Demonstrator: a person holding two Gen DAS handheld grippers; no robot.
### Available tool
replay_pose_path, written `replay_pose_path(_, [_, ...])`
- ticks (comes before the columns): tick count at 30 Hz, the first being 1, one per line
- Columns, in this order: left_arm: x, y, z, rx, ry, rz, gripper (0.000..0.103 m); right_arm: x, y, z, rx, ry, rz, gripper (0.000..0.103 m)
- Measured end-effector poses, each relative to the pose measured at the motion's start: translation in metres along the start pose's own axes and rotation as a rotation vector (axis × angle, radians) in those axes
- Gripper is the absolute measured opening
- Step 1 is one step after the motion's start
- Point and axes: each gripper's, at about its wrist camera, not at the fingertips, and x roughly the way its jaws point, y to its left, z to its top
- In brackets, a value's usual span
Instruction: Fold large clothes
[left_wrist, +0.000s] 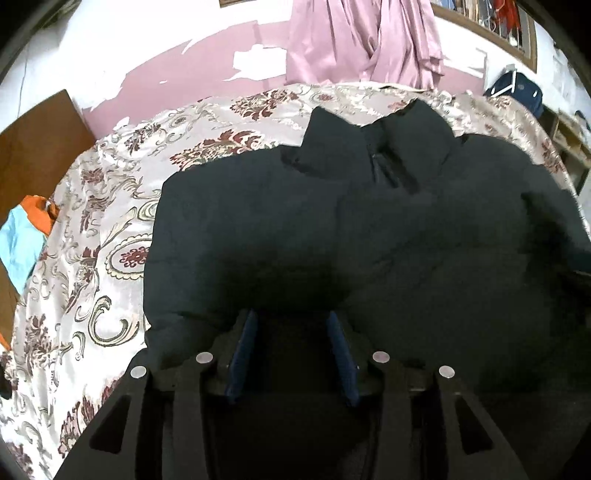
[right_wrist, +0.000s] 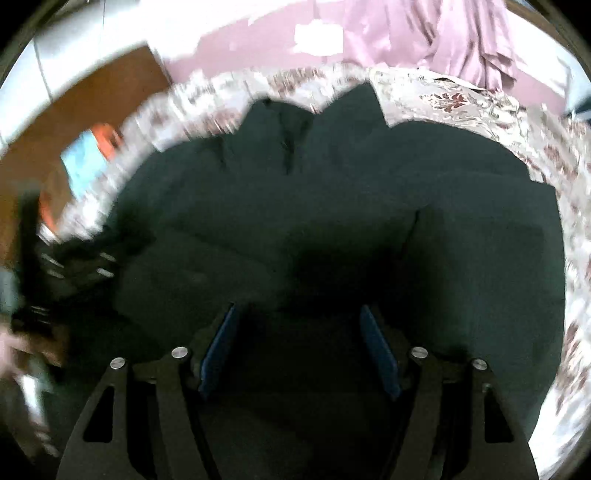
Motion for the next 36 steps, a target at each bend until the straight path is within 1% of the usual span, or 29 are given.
replay_pose_path(1, [-0.003,0.0,0.002,0.0,-0.002,-0.008,0.041,-0.013,-0.001,-0.005,0.027,-0.027,0.038,0.076])
replay_pose_path(2, [-0.006,-0.001,0.006,-0.001,-0.003,-0.018,0.041,-0.021,-0.003,-0.008,0.045,-0.046,0.065,0.079])
replay_pose_path(3, [-0.007,-0.001,0.011,-0.001,-0.003,-0.024,0.041,-0.029,-0.004,-0.014,0.066,-0.065,0.094,0.079])
replay_pose_path(4, [-0.008,-0.001,0.018,-0.003,-0.003,-0.031,0.041,-0.035,-0.005,-0.018,0.086,-0.066,0.119,0.079])
replay_pose_path(6, [-0.01,0.001,0.04,-0.017,-0.008,-0.061,0.041,-0.038,-0.008,-0.016,0.102,-0.05,0.14,0.079])
replay_pose_path(7, [-0.01,0.002,0.052,-0.022,-0.014,-0.079,0.041,-0.039,-0.009,-0.012,0.102,-0.043,0.149,0.079])
replay_pose_path(9, [-0.008,0.004,0.085,-0.028,-0.026,-0.104,0.045,-0.043,-0.013,0.011,0.093,-0.038,0.142,0.079])
replay_pose_path(11, [0.001,0.006,0.117,-0.039,-0.025,-0.106,0.047,-0.043,-0.021,0.041,0.085,-0.043,0.124,0.079])
replay_pose_path(12, [0.012,0.008,0.139,-0.046,-0.011,-0.105,0.047,-0.039,-0.024,0.056,0.075,-0.034,0.11,0.079])
replay_pose_path(14, [0.031,0.009,0.17,-0.046,0.008,-0.082,0.047,-0.022,-0.034,0.101,0.039,-0.001,0.045,0.079])
replay_pose_path(16, [0.049,0.008,0.199,-0.045,0.03,-0.07,0.047,0.003,-0.044,0.145,0.046,0.051,0.014,0.079])
replay_pose_path(17, [0.062,0.008,0.217,-0.053,0.045,-0.075,0.047,0.01,-0.047,0.163,0.062,0.063,0.009,0.079])
replay_pose_path(19, [0.077,0.008,0.237,-0.075,0.066,-0.1,0.047,0.034,-0.059,0.201,0.102,0.092,0.007,0.079])
replay_pose_path(21, [0.095,0.005,0.253,-0.093,0.079,-0.121,0.047,0.057,-0.062,0.228,0.126,0.12,-0.01,0.079])
replay_pose_path(22, [0.103,0.002,0.258,-0.095,0.088,-0.124,0.047,0.072,-0.066,0.24,0.146,0.146,-0.018,0.079])
replay_pose_path(24, [0.12,-0.008,0.263,-0.081,0.115,-0.12,0.047,0.096,-0.071,0.249,0.183,0.191,-0.026,0.079])
replay_pose_path(25, [0.128,-0.013,0.263,-0.066,0.127,-0.104,0.047,0.111,-0.073,0.255,0.203,0.209,-0.038,0.078])
replay_pose_path(27, [0.145,-0.021,0.26,-0.029,0.16,-0.061,0.047,0.128,-0.073,0.257,0.194,0.232,-0.067,0.078])
replay_pose_path(28, [0.152,-0.023,0.257,-0.021,0.175,-0.049,0.047,0.137,-0.072,0.257,0.177,0.241,-0.085,0.073])
replay_pose_path(29, [0.162,-0.024,0.252,-0.017,0.196,-0.034,0.047,0.142,-0.072,0.258,0.165,0.249,-0.102,0.061])
replay_pose_path(30, [0.166,-0.023,0.249,-0.02,0.209,-0.026,0.047,0.148,-0.073,0.258,0.164,0.265,-0.116,0.054])
replay_pose_path(31, [0.169,-0.022,0.246,-0.025,0.21,-0.021,0.047,0.156,-0.075,0.255,0.17,0.29,-0.119,0.035])
replay_pose_path(32, [0.17,-0.018,0.243,-0.036,0.206,-0.02,0.047,0.158,-0.076,0.254,0.169,0.301,-0.115,0.02])
replay_pose_path(33, [0.17,-0.014,0.241,-0.051,0.204,-0.026,0.047,0.158,-0.074,0.252,0.162,0.306,-0.1,0.018])
replay_pose_path(34, [0.17,-0.011,0.241,-0.06,0.206,-0.032,0.043,0.157,-0.071,0.25,0.143,0.299,-0.102,0.015])
replay_pose_path(35, [0.17,-0.008,0.24,-0.067,0.211,-0.042,0.036,0.155,-0.069,0.25,0.12,0.293,-0.102,0.009])
replay_pose_path(36, [0.17,-0.005,0.24,-0.067,0.217,-0.053,0.031,0.154,-0.066,0.249,0.098,0.294,-0.093,0.009])
